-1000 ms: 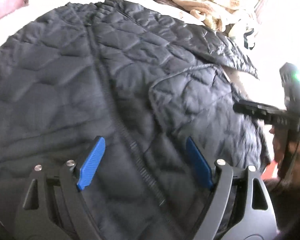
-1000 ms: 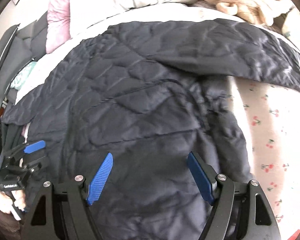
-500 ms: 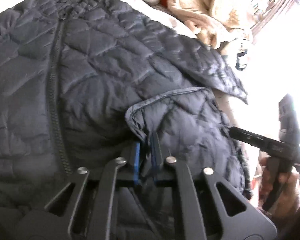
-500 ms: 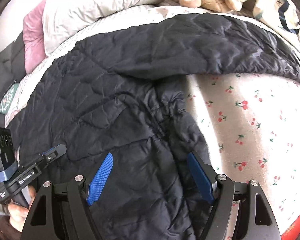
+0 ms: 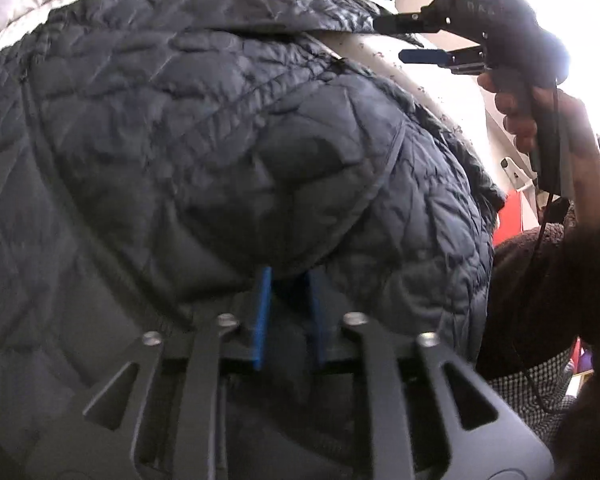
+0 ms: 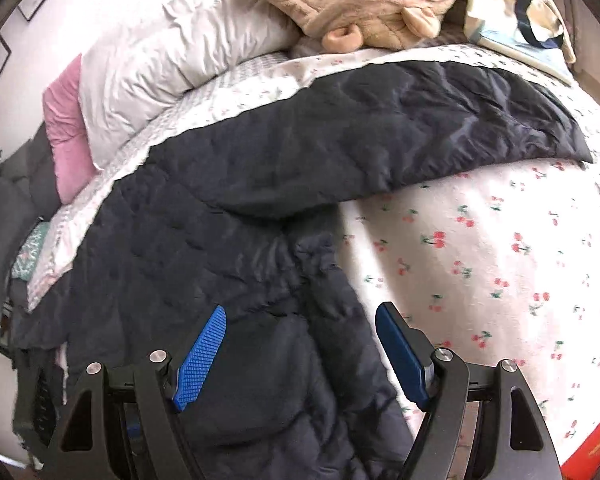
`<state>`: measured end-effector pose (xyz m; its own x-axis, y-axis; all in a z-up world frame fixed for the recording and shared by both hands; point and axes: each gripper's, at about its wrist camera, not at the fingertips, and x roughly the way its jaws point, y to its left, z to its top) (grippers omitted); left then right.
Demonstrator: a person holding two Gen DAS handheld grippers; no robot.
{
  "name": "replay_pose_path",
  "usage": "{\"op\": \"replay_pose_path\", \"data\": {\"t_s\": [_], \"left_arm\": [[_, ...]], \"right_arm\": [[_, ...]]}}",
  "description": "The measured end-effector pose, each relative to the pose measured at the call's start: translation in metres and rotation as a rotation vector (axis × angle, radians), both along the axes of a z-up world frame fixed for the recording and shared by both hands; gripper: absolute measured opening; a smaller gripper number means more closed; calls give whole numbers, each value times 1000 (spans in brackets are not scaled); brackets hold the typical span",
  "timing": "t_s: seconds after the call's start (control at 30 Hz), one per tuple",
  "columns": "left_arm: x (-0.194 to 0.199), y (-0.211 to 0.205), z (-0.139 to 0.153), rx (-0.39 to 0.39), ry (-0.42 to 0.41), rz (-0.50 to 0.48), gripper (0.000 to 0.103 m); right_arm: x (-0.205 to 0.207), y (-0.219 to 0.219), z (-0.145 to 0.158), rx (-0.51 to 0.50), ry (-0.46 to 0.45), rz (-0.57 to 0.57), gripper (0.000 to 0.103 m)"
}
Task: Fold large clothes
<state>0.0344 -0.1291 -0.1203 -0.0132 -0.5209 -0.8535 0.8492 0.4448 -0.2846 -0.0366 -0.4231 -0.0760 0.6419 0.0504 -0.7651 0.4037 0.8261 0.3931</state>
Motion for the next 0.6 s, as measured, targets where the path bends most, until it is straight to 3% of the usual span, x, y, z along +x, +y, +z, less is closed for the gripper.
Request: {"op": "replay_pose_path", "data": {"t_s": [0.07, 0.17, 0.27, 0.4, 0.6], "left_arm": [[5, 11, 6, -27, -11, 56, 49], [15, 25, 15, -78, -33, 164, 70], [21, 31, 8, -31, -37, 250, 74], [22, 43, 5, 54, -71, 309, 74], [31, 87, 23, 54, -134, 434, 82]], "right_arm": [[13, 16, 0, -22, 4, 41, 79], [31, 45, -10, -79, 48, 128, 79], [43, 77, -33, -139, 151, 268, 79], [34, 105, -55, -299, 283, 408, 82], [19, 106, -32, -297, 230, 413, 82]]}}
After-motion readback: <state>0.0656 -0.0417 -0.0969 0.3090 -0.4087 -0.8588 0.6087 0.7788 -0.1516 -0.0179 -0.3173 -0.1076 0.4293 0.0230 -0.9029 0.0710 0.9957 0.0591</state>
